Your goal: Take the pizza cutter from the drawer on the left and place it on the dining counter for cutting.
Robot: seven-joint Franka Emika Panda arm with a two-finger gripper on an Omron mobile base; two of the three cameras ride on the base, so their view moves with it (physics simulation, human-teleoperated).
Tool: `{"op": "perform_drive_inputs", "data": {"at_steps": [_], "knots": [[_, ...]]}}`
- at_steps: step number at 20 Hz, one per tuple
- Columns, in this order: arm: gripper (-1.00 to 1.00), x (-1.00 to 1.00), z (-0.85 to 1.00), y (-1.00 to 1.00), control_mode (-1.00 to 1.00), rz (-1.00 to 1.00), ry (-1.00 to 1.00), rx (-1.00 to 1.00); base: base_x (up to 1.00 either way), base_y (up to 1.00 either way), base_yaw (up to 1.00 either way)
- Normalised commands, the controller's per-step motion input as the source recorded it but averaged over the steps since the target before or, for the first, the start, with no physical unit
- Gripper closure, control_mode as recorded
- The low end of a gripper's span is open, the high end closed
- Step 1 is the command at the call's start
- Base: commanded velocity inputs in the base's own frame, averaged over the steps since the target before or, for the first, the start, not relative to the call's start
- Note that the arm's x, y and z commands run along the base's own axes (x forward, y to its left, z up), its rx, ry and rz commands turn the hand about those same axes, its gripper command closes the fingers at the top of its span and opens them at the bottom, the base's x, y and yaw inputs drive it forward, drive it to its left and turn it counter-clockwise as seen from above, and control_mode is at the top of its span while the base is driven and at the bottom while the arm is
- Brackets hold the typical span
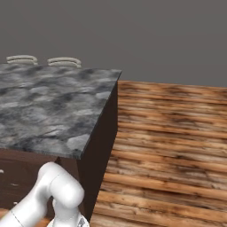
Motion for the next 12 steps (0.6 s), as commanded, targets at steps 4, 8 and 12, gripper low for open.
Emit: {"op": "perform_drive_inputs", "data": {"at_steps": [4, 8, 12], "knots": [[1.00, -0.64, -0.08, 0.00, -1.00, 0.00, 0.00, 0.00, 0.00, 0.00, 0.00], [1.00, -0.68, -0.08, 0.00, -1.00, 0.00, 0.00, 0.00, 0.00, 0.00, 0.00], [1.00, -0.74, -0.11, 0.00, -1.00, 0.00, 0.02, 0.00, 0.00, 0.00, 0.00]]}}
